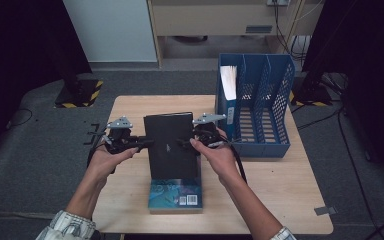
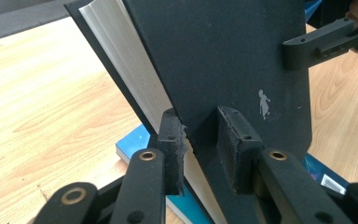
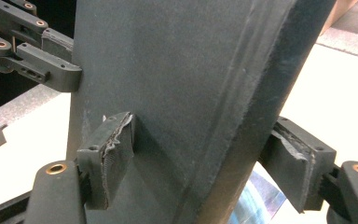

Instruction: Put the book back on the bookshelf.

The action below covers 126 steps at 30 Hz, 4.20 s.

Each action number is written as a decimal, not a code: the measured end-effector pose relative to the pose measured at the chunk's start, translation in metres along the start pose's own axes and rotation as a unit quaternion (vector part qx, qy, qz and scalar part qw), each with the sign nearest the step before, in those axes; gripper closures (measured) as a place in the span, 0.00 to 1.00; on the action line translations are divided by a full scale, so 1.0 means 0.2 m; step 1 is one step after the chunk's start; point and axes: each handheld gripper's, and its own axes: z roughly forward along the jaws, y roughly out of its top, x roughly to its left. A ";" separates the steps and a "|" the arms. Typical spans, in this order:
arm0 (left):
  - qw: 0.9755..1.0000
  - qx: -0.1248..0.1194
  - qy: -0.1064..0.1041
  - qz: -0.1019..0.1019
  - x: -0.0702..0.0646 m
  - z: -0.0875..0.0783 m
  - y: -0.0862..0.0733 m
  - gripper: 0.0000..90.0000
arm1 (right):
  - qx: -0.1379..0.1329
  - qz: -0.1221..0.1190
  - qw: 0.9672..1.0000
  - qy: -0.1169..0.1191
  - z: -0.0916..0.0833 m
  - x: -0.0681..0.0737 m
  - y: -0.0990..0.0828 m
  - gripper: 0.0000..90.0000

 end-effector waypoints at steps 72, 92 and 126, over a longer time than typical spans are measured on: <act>0.999 0.005 0.042 0.012 -0.12 0.06 -0.15 0.71 | 0.000 -0.098 0.995 0.016 0.00 0.02 0.08 0.14; 0.998 0.010 0.055 -0.006 -0.05 0.14 -0.14 0.72 | 0.008 -0.120 0.993 0.012 -0.01 0.05 0.06 0.28; 0.995 -0.001 0.095 -0.012 0.02 0.17 -0.17 0.55 | -0.033 -0.102 0.994 -0.011 -0.01 0.12 0.09 0.38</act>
